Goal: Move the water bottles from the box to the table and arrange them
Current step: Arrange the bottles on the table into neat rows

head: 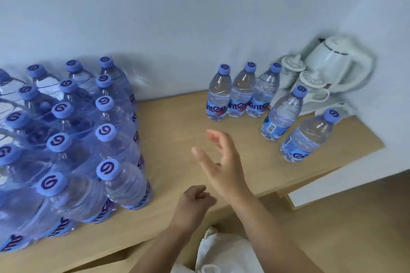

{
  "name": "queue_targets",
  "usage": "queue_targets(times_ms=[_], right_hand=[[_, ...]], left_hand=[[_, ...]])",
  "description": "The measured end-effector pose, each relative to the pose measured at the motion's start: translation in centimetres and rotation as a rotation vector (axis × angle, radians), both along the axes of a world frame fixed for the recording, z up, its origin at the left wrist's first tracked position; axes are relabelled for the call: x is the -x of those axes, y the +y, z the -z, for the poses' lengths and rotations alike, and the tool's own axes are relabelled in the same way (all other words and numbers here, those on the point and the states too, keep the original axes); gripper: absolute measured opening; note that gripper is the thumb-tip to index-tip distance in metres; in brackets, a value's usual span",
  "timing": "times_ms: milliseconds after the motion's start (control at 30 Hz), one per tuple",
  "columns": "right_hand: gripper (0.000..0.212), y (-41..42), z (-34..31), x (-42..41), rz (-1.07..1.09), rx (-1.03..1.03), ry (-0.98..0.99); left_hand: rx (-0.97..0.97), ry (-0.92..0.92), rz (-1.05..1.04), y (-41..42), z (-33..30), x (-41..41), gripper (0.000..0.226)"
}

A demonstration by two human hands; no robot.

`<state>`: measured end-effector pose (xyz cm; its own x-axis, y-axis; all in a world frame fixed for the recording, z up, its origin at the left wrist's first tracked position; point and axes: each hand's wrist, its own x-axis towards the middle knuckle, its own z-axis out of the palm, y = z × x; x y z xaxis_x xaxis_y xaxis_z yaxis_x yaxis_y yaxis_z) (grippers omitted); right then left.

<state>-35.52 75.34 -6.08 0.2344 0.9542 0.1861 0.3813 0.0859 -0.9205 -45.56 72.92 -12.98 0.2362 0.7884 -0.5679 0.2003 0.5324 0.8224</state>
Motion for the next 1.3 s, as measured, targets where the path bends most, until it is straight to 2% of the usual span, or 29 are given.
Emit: queue_targets(times_ms=[67, 167, 267, 367, 467, 600, 667, 733, 800, 833, 900, 967, 1033, 1100, 1200, 1300], right_hand=[[0.035, -0.5, -0.2, -5.1, 0.235, -0.06, -0.012], [0.03, -1.3, -0.1, -11.5, 0.557, -0.098, 0.009], [0.046, -1.4, 0.8, -16.2, 0.766, -0.088, -0.056], [0.069, -0.6, 1.8, -19.5, 0.813, -0.011, -0.052], [0.079, 0.6, 2.6, -21.4, 0.74, 0.08, 0.036], [0.053, 1.2, 2.3, -22.9, 0.619, 0.118, 0.085], [0.048, 1.0, 1.6, -22.8, 0.659, 0.109, 0.075], [0.044, 1.0, 0.4, -22.1, 0.683, 0.101, 0.079], [0.044, 1.4, -1.2, -20.8, 0.609, 0.096, 0.142], [0.046, 1.8, -2.0, -19.9, 0.546, 0.09, 0.185], [0.046, 3.1, -3.2, -17.7, 0.41, 0.101, 0.225], [0.04, 4.4, -4.3, -15.9, 0.225, 0.14, 0.251], [0.039, 5.7, -5.2, -14.4, -0.021, 0.216, 0.316], [0.042, 6.9, -6.1, -13.2, -0.21, 0.267, 0.341], [0.037, 9.0, -6.6, -10.5, -0.346, 0.24, 0.342], [0.045, 10.8, -6.5, -8.0, -0.383, 0.243, 0.312]], left_hand=[[-0.009, -0.008, 0.098, 1.1, -0.4, -3.4, 0.034], [-0.067, 0.012, 0.231, 2.6, -1.2, -8.4, 0.037], [-0.108, 0.012, 0.319, 3.9, -1.4, -12.6, 0.036], [-0.132, 0.027, 0.378, 5.3, -1.5, -16.0, 0.035], [-0.115, 0.002, 0.371, 6.4, -1.3, -17.8, 0.033], [-0.1, 0.004, 0.35, 7.2, -1.3, -17.7, 0.04], [-0.201, 0.066, 0.382, 7.4, -1.1, -16.6, 0.054], [-0.333, 0.141, 0.461, 7.4, -1.0, -15.1, 0.078], [-0.382, 0.143, 0.501, 7.0, -1.7, -13.9, 0.098], [-0.394, 0.104, 0.489, 6.8, -2.1, -13.3, 0.099], [-0.398, -0.021, 0.373, 6.6, -2.9, -11.9, 0.085], [-0.313, -0.143, 0.244, 6.8, -4.0, -9.8, 0.072], [-0.221, -0.262, 0.227, 7.2, -5.0, -6.8, 0.062], [-0.187, -0.363, 0.244, 7.4, -6.0, -4.3, 0.061], [-0.197, -0.434, 0.189, 7.5, -6.8, -1.6, 0.067], [-0.187, -0.445, 0.094, 7.8, -6.4, 0.0, 0.067]])
